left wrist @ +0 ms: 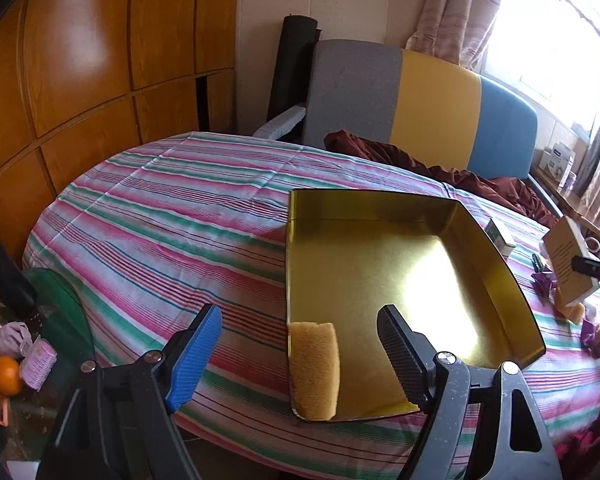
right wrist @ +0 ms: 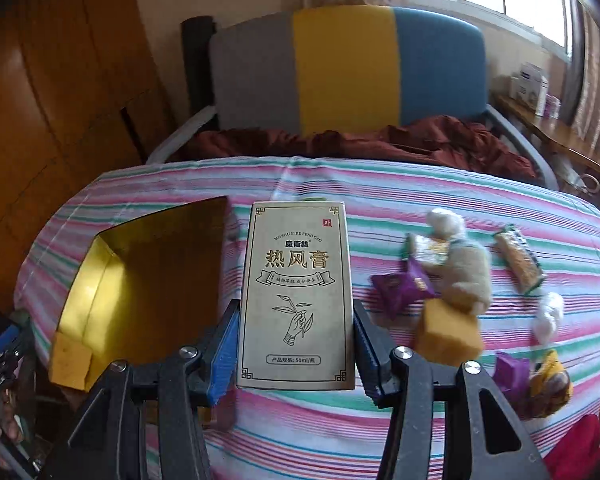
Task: Organize objects
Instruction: 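Lower the white medicine box into the gold tray and open the right gripper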
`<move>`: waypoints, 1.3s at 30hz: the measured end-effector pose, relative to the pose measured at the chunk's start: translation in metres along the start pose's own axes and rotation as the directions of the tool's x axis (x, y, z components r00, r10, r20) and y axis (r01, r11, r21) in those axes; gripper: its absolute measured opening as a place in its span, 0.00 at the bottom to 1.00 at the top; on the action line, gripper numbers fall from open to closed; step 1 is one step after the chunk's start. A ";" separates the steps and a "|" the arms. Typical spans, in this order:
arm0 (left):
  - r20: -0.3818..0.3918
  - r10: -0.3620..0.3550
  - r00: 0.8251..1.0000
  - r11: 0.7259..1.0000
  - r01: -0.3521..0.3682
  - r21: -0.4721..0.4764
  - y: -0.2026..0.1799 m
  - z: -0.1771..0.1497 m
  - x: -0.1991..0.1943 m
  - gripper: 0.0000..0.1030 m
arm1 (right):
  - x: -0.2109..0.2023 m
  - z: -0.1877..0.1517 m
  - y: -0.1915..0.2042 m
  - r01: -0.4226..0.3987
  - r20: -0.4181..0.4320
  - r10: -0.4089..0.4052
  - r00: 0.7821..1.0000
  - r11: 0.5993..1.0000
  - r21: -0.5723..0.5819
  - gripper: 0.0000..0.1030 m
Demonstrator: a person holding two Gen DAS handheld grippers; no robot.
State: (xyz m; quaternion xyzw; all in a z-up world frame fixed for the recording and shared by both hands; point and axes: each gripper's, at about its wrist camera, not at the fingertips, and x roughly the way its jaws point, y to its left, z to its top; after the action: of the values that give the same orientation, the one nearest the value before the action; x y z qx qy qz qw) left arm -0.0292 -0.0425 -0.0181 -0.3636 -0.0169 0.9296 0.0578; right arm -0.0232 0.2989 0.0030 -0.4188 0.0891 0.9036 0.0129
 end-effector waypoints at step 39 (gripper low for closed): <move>0.007 -0.005 1.000 1.000 0.006 -0.030 0.006 0.006 0.007 0.90 | 0.039 -0.014 0.043 -0.196 -0.083 0.196 0.977 0.981 0.010 0.69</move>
State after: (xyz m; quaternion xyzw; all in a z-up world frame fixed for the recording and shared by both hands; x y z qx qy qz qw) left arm -0.0395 -0.0473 -0.0187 -0.3614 -0.0321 0.9303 0.0548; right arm -0.0421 0.2517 -0.0294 -0.4456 0.1310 0.8820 -0.0797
